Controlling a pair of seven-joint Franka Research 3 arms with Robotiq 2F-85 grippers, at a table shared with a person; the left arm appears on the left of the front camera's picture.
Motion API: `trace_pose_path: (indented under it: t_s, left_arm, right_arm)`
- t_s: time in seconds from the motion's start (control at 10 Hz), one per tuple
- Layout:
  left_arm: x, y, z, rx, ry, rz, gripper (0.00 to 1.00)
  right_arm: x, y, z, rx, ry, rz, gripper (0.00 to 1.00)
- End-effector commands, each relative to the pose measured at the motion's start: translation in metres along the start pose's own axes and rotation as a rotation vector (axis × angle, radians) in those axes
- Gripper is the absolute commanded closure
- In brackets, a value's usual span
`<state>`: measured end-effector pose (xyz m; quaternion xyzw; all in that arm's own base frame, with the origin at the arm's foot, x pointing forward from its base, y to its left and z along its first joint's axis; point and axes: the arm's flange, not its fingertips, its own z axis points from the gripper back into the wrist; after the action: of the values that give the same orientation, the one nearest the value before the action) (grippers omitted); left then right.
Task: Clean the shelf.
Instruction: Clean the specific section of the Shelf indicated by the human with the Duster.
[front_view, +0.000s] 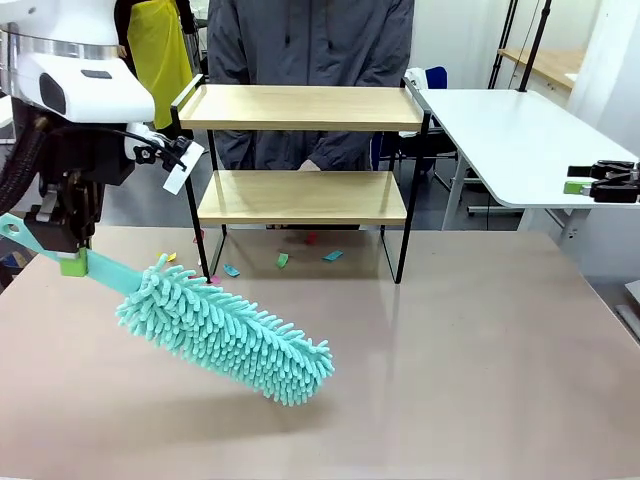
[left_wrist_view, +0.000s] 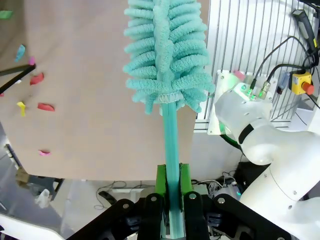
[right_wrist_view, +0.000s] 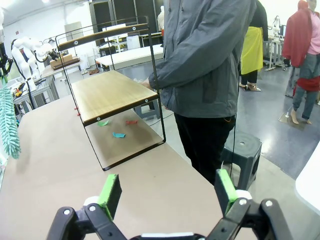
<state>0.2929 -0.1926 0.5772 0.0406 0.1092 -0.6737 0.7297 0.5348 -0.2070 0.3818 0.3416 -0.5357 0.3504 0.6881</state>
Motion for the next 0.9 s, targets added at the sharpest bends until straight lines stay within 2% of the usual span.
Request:
trace_pose_path:
  t_s: [0.0,0.8]
  left_arm:
    - [-0.0002,0.0004,0.0025,0.009,-0.007,0.001,0.87]
    - [-0.0002,0.0004,0.0025,0.009,-0.007,0.001,0.87]
  right_arm:
    - [0.0028,0.0004,-0.0014,0.001,0.002,0.006,0.0]
    - [0.0028,0.0004,-0.0014,0.001,0.002,0.006,0.0]
